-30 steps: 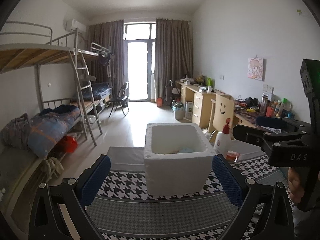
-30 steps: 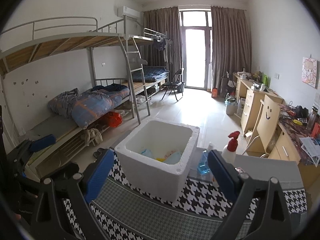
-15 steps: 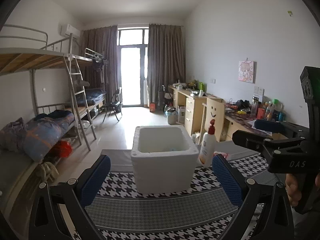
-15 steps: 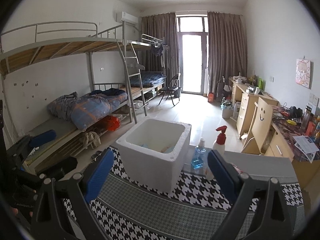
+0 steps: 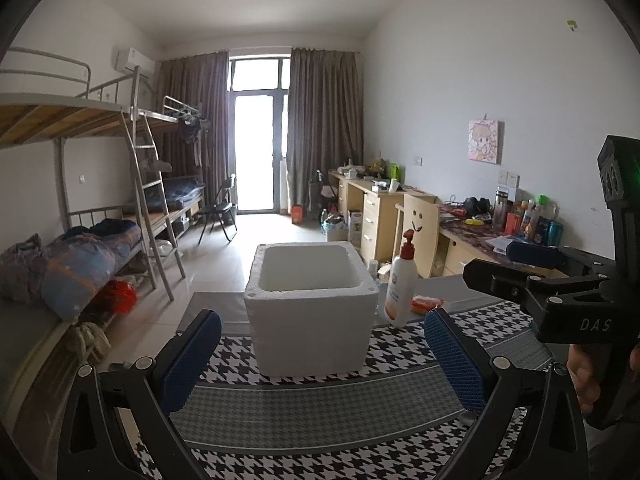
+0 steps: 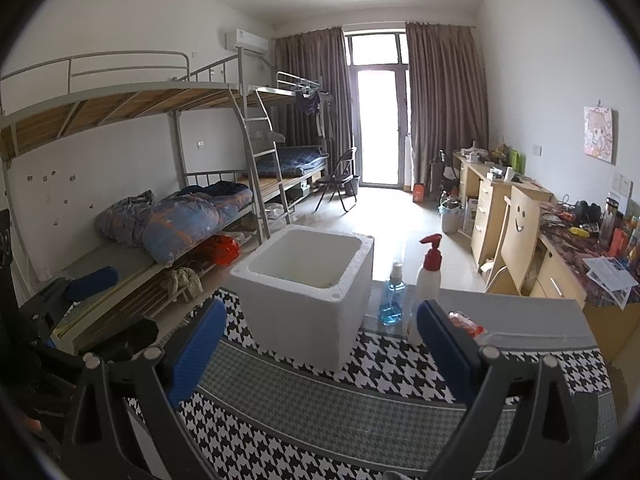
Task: Organize soft objects
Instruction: 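Move both tools back from the foam box toward the table, then move both tools toward the grey cloth and white foam stick on the table, then close the right tool on the grey cloth and lift it while the left tool lowers around the white stick, then position the left tool fingers around the white foam stick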
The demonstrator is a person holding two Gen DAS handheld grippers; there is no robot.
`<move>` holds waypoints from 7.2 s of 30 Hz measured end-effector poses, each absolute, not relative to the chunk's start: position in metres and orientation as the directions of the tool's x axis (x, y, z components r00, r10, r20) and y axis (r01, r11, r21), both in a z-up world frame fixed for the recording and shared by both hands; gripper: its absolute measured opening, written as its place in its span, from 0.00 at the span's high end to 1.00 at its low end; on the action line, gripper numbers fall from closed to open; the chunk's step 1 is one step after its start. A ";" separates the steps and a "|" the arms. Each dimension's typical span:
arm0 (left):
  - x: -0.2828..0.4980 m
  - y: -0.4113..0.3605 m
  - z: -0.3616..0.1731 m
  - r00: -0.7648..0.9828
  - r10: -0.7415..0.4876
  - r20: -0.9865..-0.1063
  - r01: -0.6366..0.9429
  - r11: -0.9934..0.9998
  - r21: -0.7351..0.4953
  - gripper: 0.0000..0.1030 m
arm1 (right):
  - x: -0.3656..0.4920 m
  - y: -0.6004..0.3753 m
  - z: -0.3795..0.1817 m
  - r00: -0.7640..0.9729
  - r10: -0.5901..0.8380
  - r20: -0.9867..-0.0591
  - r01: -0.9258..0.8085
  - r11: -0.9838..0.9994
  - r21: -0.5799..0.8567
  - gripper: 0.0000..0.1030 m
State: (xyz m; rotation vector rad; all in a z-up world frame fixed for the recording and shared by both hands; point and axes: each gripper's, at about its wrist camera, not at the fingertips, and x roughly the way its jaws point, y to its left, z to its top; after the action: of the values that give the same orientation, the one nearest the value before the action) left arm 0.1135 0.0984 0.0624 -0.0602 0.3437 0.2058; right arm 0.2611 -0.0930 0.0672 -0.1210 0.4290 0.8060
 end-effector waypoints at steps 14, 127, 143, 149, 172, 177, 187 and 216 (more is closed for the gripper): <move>0.111 0.081 0.051 0.928 0.154 -0.340 -0.175 0.984 -0.031 0.01 | 0.249 -0.121 0.057 0.641 0.660 -0.392 -0.697 0.714 0.061 0.05; 0.131 -0.033 -0.064 0.792 -0.233 -0.564 0.254 0.966 -0.043 0.01 | 0.253 -0.240 -0.048 0.723 0.453 -0.522 -0.475 0.874 0.100 0.05; 0.142 -0.047 -0.087 0.715 -0.261 -0.649 0.316 0.948 -0.033 0.09 | 0.261 -0.244 -0.058 0.708 0.437 -0.555 -0.453 0.884 0.117 0.05; 0.145 -0.052 -0.096 0.677 -0.273 -0.683 0.346 0.938 -0.031 0.25 | 0.264 -0.241 -0.063 0.697 0.440 -0.566 -0.458 0.881 0.119 0.05; 0.153 -0.060 -0.117 0.605 -0.265 -0.751 0.380 0.925 -0.020 0.62 | 0.268 -0.216 -0.088 0.626 0.475 -0.618 -0.531 0.840 0.108 0.05; 0.157 -0.060 -0.120 0.604 -0.254 -0.756 0.377 0.926 -0.010 0.63 | 0.268 -0.210 -0.091 0.611 0.482 -0.628 -0.556 0.826 0.093 0.05; 0.161 -0.049 -0.119 0.608 -0.269 -0.748 0.361 0.932 -0.042 0.77 | 0.274 -0.200 -0.100 0.573 0.488 -0.658 -0.581 0.808 0.094 0.05; 0.158 -0.045 -0.117 0.615 -0.299 -0.730 0.363 0.929 -0.075 0.83 | 0.286 -0.207 -0.105 0.548 0.465 -0.696 -0.561 0.821 0.107 0.76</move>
State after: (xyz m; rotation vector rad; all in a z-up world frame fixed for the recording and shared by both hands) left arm 0.1580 -0.0450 -0.1167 0.0831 0.8249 -0.3817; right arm 0.2864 -0.2074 -0.1050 -0.1338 0.7830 0.6095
